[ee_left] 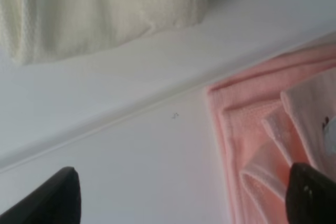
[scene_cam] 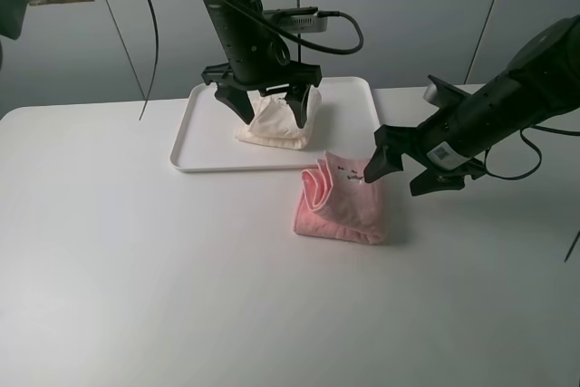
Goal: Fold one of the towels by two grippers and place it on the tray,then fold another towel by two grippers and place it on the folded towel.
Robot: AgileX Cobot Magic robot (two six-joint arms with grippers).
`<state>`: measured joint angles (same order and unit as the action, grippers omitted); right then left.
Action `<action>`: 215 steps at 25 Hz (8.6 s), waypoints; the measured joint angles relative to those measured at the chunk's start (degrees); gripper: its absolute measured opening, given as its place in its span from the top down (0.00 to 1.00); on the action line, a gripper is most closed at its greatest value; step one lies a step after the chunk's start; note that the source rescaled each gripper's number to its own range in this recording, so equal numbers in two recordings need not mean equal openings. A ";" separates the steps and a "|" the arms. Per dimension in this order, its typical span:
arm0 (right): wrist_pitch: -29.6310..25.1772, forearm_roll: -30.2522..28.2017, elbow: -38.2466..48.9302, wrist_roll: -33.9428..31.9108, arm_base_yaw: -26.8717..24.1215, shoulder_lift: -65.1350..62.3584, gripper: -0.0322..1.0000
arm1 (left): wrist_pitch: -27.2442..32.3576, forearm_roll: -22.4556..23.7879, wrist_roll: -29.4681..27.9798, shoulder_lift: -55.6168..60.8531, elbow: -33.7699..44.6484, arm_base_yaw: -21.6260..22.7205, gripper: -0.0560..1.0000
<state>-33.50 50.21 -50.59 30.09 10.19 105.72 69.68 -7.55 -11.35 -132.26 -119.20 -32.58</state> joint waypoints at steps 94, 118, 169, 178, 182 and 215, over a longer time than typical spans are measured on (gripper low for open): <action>-20.35 6.38 -69.42 -9.76 4.11 40.12 0.84 | 0.23 -7.36 15.95 15.55 -0.21 9.55 0.00; -29.42 -11.18 -69.42 -12.35 4.11 33.60 0.06 | 0.23 -6.85 16.06 15.55 -0.21 9.55 0.00; -31.39 -43.18 19.78 -23.26 4.11 -103.83 0.00 | -2.67 8.86 5.26 131.18 86.10 9.44 0.00; -30.16 -37.47 21.23 -17.48 4.11 -105.74 0.00 | -7.19 6.37 8.55 132.26 89.83 9.44 0.00; -30.16 -37.47 21.23 -17.28 4.11 -105.74 0.00 | -7.28 5.65 10.84 132.26 89.87 9.44 0.00; -29.81 -38.67 21.23 -18.55 -11.63 -105.74 0.00 | -7.28 7.55 10.64 132.26 89.87 33.68 0.00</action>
<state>-63.30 11.53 -29.36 11.54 -1.44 -0.02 62.39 0.00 -0.71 0.00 -29.33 1.10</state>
